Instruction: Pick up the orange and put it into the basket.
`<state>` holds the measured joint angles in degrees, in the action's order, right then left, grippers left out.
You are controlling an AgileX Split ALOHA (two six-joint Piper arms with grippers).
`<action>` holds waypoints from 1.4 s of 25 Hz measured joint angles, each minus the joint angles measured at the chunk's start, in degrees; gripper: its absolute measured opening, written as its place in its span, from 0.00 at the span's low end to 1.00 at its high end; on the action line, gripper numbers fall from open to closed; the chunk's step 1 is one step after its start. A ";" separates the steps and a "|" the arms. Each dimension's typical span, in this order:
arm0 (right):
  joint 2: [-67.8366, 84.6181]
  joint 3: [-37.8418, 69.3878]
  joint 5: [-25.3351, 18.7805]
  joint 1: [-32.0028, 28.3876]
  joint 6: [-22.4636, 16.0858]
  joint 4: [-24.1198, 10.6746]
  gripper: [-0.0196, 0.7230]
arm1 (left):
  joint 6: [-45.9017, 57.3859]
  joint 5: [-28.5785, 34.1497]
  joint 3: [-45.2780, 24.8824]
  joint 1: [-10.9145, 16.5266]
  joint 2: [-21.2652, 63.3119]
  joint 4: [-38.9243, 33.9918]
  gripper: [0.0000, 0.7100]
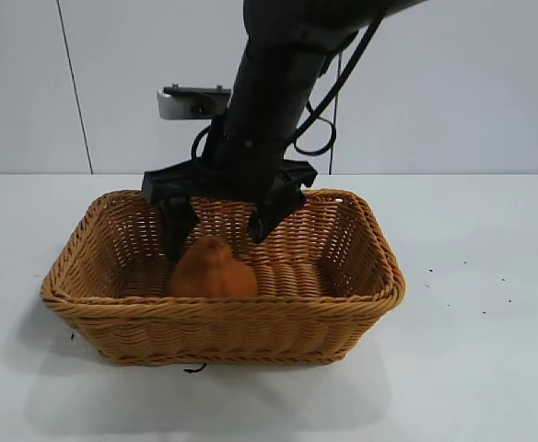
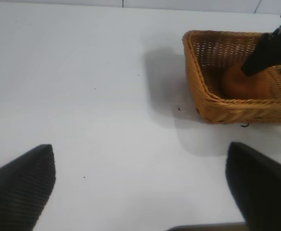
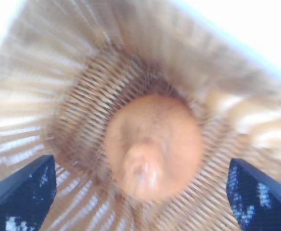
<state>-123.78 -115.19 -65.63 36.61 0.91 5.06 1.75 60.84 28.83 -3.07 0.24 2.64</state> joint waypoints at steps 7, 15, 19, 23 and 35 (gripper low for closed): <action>0.59 -6.69 -3.60 -3.39 -0.91 -2.83 0.96 | -0.05 0.00 0.00 0.00 0.00 0.00 0.98; 0.53 -6.69 -4.13 -13.54 -0.91 -6.16 0.96 | -0.05 0.00 0.00 0.00 0.00 0.00 0.98; 0.53 -6.69 -4.13 -21.16 -0.91 -6.86 0.96 | -0.05 0.00 0.00 0.00 0.00 0.00 0.98; 0.53 -6.69 -4.13 -27.19 -0.91 -6.86 0.96 | -0.05 0.00 0.00 0.00 0.00 0.00 0.98; 9.65 12.07 -3.94 -32.12 -0.91 -5.65 0.96 | -0.05 0.00 0.00 0.00 0.00 0.00 0.98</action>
<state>-114.13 -103.12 -69.57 4.50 0.00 -0.59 1.70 60.84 28.83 -3.07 0.24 2.64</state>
